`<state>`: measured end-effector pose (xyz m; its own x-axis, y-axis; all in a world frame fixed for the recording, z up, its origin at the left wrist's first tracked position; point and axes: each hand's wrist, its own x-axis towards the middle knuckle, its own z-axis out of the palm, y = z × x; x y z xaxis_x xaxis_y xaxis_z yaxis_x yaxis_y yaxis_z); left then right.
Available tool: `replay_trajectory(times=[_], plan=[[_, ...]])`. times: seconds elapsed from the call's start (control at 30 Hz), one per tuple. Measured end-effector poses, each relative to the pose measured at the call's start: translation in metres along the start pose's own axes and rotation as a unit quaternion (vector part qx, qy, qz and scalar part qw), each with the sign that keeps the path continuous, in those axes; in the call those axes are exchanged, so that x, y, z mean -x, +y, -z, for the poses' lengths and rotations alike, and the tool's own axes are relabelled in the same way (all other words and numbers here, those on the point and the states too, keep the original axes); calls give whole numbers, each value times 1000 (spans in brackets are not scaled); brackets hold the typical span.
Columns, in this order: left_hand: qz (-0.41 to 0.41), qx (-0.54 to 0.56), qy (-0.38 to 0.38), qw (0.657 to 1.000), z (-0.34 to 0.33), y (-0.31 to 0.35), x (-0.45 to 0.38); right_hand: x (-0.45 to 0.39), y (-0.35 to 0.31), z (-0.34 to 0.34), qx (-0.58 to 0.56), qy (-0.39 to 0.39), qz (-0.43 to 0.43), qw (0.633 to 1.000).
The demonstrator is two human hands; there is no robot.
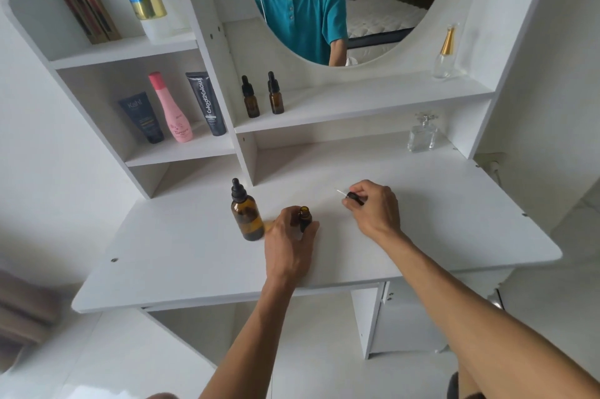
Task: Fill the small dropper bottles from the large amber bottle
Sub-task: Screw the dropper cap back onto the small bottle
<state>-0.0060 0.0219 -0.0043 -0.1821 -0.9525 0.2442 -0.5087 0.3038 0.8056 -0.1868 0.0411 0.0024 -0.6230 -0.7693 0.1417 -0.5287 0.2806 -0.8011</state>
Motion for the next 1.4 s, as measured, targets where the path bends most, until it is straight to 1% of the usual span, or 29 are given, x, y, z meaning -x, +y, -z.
replay_trajectory(times=[0.1, 0.2, 0.27, 0.33, 0.4, 0.5, 0.57, 0.67, 0.77, 1.07, 1.27, 1.4], plan=[[-7, -2, 3, 1000, 1, 1, 1, 4, -10, 7, -53, -5, 20, 998], [-8, 0, 0, 1000, 0, 0, 1, 8, -29, 17, -92, -27, 72, 993], [-5, 3, -3, 1000, 0, -1, 1, 11, -46, 26, -101, -58, 113, 987], [-4, 6, -4, 1000, 0, -1, 1, 13, -62, 35, -81, -91, 160, 980], [-4, 10, -5, 1000, -1, -2, 1, 14, -75, 42, -30, -129, 204, 970], [0, 13, -7, 1000, 0, -2, 1, 14, -88, 46, 54, -179, 239, 953], [2, 14, -11, 1000, 0, -3, 1, 15, -93, 46, 95, -201, 243, 944], [2, 15, -15, 1000, -1, -4, 0, 16, -95, 42, 139, -211, 244, 936], [-1, 14, -17, 1000, 0, -4, 0, 17, -96, 37, 153, -216, 243, 933], [-5, -10, -27, 1000, 0, -4, -3, 21, -87, 15, 51, -207, 211, 954], [-22, -20, -20, 999, -2, -4, -3, 26, -73, 6, 58, -207, 237, 948], [-20, -24, -18, 999, -3, -5, -3, 27, -64, 1, 39, -194, 230, 953]])
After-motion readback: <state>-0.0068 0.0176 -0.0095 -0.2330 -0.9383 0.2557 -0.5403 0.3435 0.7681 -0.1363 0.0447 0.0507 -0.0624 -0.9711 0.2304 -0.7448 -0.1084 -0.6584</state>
